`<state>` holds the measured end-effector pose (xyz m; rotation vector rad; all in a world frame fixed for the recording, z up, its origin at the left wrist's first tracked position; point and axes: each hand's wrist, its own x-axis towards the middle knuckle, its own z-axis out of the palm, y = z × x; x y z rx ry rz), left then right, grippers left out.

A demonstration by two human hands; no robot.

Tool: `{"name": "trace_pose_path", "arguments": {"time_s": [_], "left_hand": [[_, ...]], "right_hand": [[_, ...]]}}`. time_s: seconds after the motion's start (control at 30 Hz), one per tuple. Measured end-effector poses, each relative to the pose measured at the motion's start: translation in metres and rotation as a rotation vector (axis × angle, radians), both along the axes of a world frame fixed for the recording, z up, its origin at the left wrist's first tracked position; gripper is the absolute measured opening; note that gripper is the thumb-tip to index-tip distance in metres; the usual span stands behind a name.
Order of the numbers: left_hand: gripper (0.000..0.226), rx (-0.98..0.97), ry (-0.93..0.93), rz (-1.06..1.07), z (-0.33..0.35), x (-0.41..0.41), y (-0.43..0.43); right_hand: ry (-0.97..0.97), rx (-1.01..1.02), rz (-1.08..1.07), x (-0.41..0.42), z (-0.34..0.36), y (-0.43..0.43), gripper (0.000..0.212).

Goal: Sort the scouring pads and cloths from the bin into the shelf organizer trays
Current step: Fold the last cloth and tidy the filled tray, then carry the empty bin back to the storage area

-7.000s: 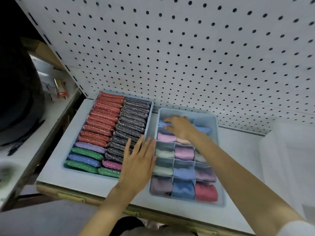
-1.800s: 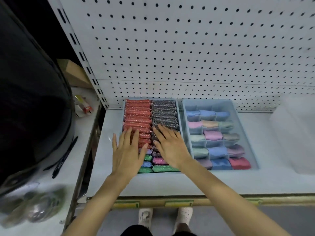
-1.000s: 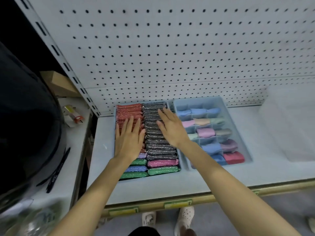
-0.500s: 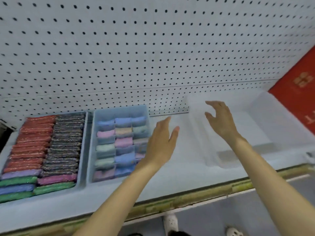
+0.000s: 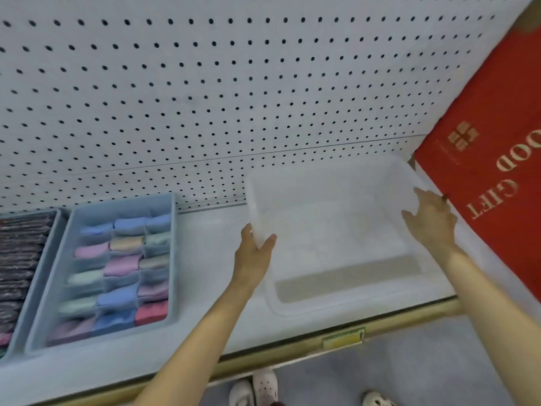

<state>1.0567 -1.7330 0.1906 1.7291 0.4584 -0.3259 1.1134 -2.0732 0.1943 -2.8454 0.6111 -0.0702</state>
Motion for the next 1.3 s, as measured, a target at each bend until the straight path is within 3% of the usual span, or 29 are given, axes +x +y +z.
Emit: {"name": "trace_pose_path", "arguments": {"time_s": [0.3,0.43,0.63,1.0,1.17,1.3], "left_hand": [[0.039,-0.231,0.009,0.163,0.002,-0.001,-0.008],[0.037,-0.239,-0.027,0.232,0.008,-0.019,-0.007],[0.033,-0.182,-0.094,0.401,0.044,-0.070,0.024],[0.019,-0.004,-0.202,0.736,0.155,-0.225,0.126],[0.019,0.098,-0.187,0.977,0.164,-0.333,0.179],[0.019,0.178,-0.135,1.224,0.156,-0.435,0.223]], "right_hand": [[0.075,0.193,-0.121,0.035,-0.001,-0.042,0.061],[0.014,0.289,-0.046,0.032,0.009,-0.047,0.043],[-0.044,0.348,0.160,0.018,0.047,-0.017,0.049],[-0.151,0.376,0.643,-0.002,0.157,0.169,0.050],[-0.132,0.402,0.911,-0.054,0.165,0.303,0.053],[-0.090,0.451,1.140,-0.118,0.153,0.421,0.035]]}}
